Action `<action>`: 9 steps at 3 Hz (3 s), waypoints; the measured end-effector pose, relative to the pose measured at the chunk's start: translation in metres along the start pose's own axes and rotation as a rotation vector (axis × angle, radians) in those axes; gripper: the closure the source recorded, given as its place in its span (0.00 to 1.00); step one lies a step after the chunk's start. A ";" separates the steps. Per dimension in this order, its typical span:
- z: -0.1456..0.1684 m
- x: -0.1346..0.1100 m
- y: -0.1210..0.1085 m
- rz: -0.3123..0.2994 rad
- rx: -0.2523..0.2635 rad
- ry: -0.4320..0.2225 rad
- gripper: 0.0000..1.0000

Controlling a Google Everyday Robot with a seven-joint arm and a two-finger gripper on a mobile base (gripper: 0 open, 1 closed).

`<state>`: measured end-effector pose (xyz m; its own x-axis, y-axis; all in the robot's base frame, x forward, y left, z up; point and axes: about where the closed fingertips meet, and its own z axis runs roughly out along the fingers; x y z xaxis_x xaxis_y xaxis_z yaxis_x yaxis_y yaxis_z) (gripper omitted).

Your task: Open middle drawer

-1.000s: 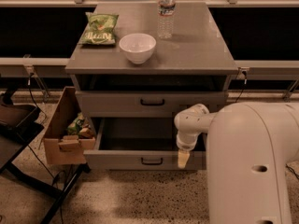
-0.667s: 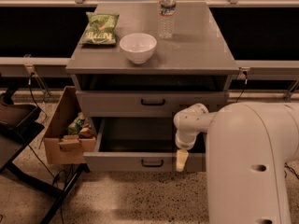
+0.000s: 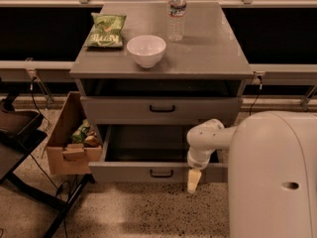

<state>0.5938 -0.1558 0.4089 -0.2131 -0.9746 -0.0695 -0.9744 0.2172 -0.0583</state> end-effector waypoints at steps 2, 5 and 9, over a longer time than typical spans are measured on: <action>-0.011 0.012 0.067 0.028 -0.043 -0.026 0.50; -0.030 0.001 0.086 0.023 -0.011 -0.022 0.79; -0.030 0.004 0.090 0.030 -0.014 -0.016 0.00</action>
Offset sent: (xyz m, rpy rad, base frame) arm -0.2339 0.0088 0.0260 -0.0149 0.1430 -0.0742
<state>0.5031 -0.1419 0.4329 -0.2415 -0.9665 -0.0872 -0.9684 0.2458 -0.0421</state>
